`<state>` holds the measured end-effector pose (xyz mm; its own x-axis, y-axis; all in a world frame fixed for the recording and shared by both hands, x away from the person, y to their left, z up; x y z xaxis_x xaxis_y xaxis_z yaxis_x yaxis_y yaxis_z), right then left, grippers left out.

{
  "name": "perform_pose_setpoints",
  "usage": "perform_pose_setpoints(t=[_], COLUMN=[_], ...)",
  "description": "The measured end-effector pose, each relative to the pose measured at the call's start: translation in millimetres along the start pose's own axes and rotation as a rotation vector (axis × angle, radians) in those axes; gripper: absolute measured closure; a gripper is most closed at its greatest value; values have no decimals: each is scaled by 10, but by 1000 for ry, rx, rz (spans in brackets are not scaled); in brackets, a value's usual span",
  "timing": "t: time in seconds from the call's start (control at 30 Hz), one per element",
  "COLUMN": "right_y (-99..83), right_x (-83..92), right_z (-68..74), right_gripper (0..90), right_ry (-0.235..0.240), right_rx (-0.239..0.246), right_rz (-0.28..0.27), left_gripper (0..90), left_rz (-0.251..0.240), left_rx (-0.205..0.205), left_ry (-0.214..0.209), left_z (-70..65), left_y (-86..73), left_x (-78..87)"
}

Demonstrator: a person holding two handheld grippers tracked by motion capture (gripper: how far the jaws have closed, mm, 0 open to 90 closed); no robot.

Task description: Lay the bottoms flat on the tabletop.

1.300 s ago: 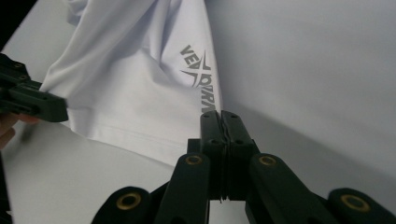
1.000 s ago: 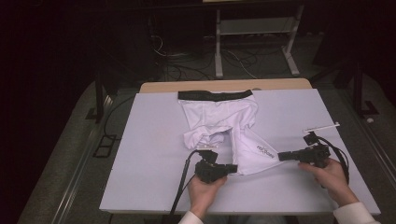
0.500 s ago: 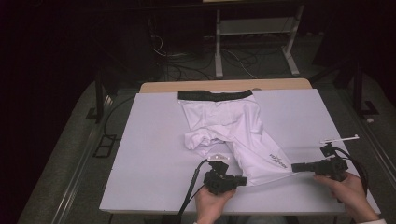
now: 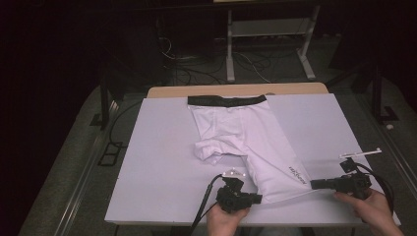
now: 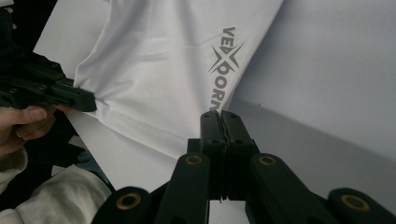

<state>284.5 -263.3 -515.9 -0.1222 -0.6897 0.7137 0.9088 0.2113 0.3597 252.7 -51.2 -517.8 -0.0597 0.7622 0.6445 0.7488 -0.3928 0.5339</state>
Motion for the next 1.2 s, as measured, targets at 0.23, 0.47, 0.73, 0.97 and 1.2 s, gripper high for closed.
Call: perform_pose_setpoints(t=[0.23, 0.47, 0.73, 0.97, 1.2], right_y=[-32, -57, -81, -125, -151], right_x=[-12, -30, -55, -65, -76], right_z=[11, 27, 42, 74, 84], right_gripper=[874, 874, 874, 873, 872], right_ry=[-10, -12, -8, 1, 5], right_rx=[4, 6, 7, 6, 9], right_rz=[21, 36, 51, 60, 65], left_gripper=[869, 868, 868, 868, 868], left_rz=[-4, -6, -1, 3, 15], left_rx=[3, 24, 28, 29, 26], left_ry=[-11, -22, -23, -22, -21], left_z=[-41, -16, -2, 13, 11], left_y=[-57, -106, -117, -124, -159], left_x=[35, 20, 28, 40, 30])
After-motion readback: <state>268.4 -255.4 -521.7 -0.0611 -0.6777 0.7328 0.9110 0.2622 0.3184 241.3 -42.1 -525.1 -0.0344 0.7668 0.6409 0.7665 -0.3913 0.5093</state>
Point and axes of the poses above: each handheld gripper's, and its own axes: x roughly backward along the jaws, y roughly out of its top, z roughly to its left, the point moved 10 cm from there along -x, roughly forward along the jaws, and after that the axes turned 7 degrees about z, right-handed, at the moved point
